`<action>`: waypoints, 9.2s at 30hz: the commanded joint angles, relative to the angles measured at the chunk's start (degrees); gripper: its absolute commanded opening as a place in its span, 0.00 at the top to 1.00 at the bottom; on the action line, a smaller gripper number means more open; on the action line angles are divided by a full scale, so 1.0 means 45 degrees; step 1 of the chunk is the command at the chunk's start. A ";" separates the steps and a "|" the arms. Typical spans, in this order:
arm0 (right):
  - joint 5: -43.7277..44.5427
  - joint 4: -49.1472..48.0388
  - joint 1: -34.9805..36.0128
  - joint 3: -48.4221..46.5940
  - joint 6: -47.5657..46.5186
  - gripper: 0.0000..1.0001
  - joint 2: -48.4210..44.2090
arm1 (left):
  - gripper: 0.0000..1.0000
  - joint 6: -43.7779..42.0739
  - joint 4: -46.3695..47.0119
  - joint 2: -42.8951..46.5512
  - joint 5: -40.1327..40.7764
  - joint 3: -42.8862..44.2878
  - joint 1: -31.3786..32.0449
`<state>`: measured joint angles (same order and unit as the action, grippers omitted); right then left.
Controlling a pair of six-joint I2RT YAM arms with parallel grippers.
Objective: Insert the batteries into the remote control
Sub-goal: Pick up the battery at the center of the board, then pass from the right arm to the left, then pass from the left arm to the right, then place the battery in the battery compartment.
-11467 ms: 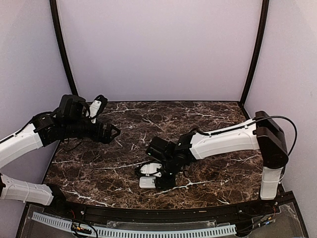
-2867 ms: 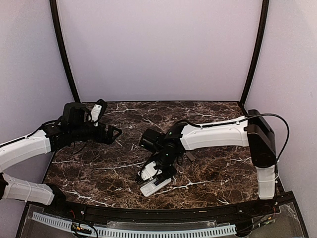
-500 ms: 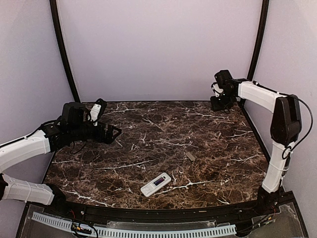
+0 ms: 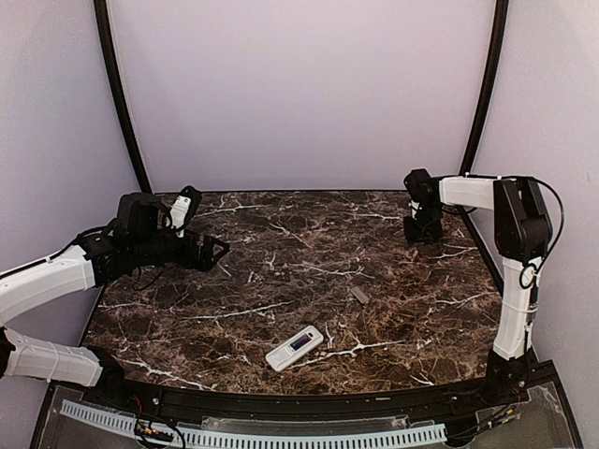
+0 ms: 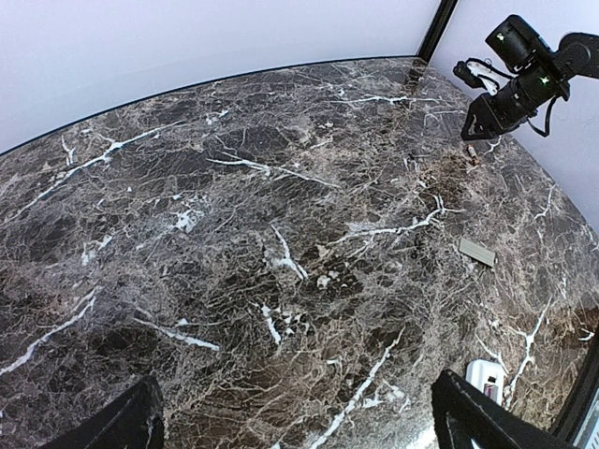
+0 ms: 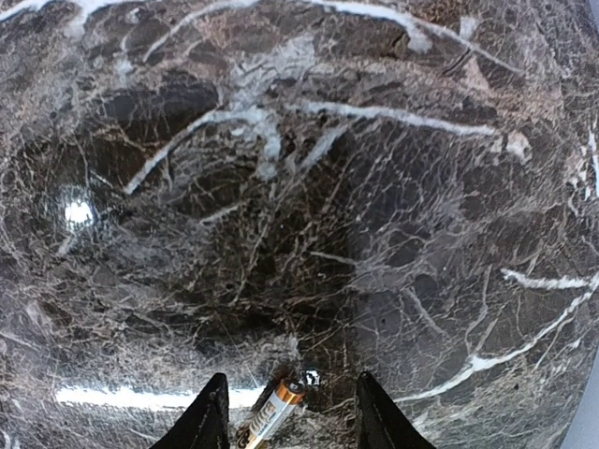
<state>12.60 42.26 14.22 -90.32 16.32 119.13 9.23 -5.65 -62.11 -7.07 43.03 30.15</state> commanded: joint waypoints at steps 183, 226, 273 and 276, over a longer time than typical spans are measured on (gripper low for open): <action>-0.6844 -0.2207 0.9284 -0.5333 -0.1409 1.00 -0.2917 | 1.00 -0.5079 0.5308 -0.1160 -0.0785 0.1989 0.3358; -0.9118 -0.5409 0.5062 0.0649 -0.3493 1.00 -0.4670 | 0.12 -0.0985 0.7462 -0.5537 0.0507 0.4611 -0.0984; -0.7924 -0.5038 0.5742 0.4270 0.1059 1.00 -0.7563 | 0.13 -0.0741 0.5889 -0.4040 0.0062 0.2239 0.0836; -0.8304 -0.5405 0.5818 0.5109 0.1194 1.00 -0.7938 | 0.14 -0.0771 0.3329 -0.2633 0.0713 0.1729 0.1852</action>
<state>-22.26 24.23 39.75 -71.05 20.47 86.17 4.19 26.41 -83.40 -7.81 53.15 35.24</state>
